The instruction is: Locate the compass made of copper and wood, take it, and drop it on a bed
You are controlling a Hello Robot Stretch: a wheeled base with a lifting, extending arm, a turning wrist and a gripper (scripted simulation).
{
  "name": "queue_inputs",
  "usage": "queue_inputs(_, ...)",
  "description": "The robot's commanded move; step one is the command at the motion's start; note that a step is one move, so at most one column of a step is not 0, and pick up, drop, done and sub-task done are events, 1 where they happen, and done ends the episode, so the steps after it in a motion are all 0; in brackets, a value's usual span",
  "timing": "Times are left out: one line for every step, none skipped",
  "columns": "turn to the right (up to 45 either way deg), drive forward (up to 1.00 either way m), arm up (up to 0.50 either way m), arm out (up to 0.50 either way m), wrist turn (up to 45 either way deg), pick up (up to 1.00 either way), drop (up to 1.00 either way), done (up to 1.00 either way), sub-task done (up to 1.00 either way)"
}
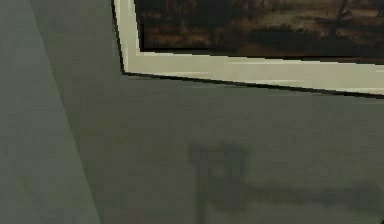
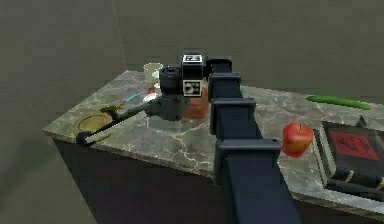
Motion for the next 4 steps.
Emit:
queue_inputs(0.0,0.0,0.0,0.0,-45.0,0.0,0.0,0.0,0.0)
queue_inputs(0.0,0.0,0.0,0.0,-12.0,0.0,0.0,0.0,0.0)
queue_inputs(0.0,0.0,0.0,-0.22,0.0,0.0,0.0,0.0,0.0)
queue_inputs(-45.0,0.0,0.0,0.0,0.0,0.0,0.0,0.0,0.0)
